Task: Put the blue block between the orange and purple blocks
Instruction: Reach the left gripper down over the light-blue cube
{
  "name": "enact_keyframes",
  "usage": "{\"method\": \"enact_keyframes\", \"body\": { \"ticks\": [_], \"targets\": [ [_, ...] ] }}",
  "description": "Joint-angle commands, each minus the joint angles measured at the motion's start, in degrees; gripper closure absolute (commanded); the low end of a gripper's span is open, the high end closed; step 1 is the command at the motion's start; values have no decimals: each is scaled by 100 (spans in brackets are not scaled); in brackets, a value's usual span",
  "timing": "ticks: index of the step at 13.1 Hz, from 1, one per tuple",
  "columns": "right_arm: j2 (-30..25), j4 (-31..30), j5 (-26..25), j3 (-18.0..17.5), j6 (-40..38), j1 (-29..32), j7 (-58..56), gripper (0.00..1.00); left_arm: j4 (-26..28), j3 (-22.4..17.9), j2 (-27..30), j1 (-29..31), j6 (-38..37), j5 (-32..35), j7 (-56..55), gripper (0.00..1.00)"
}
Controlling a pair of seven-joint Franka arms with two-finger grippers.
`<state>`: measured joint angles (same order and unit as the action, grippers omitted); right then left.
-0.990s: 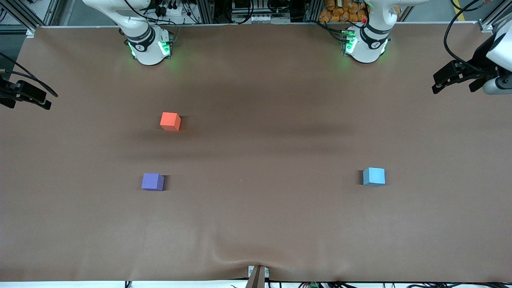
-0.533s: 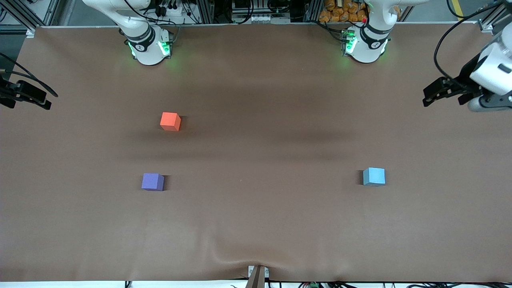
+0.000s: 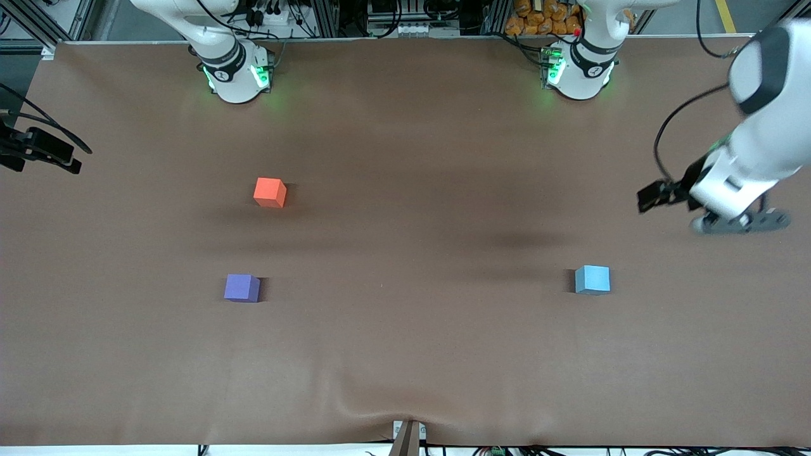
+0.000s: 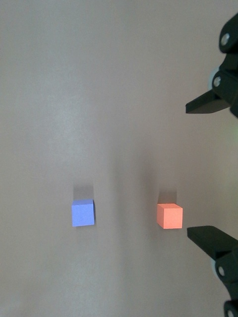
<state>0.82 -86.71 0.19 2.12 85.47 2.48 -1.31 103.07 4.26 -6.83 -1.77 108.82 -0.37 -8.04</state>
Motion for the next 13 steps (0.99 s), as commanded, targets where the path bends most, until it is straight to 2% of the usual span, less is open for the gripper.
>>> {"method": "enact_keyframes", "body": {
  "ticks": [1, 5, 9, 13],
  "targets": [
    [41, 92, -28, 16, -21, -46, 17, 0, 511, 48, -291, -16, 988, 81, -75, 0],
    [41, 92, -28, 16, -21, -54, 26, 0, 881, 57, -1012, -7, 2369, 300, -57, 0],
    [41, 92, -28, 16, -21, -72, 17, 0, 899, 57, -1663, -7, 3127, 441, 31, 0],
    [42, 92, -28, 16, -21, -72, 17, 0, 899, 57, -2059, 19, 3645, 556, 118, 0]
  ]
}}
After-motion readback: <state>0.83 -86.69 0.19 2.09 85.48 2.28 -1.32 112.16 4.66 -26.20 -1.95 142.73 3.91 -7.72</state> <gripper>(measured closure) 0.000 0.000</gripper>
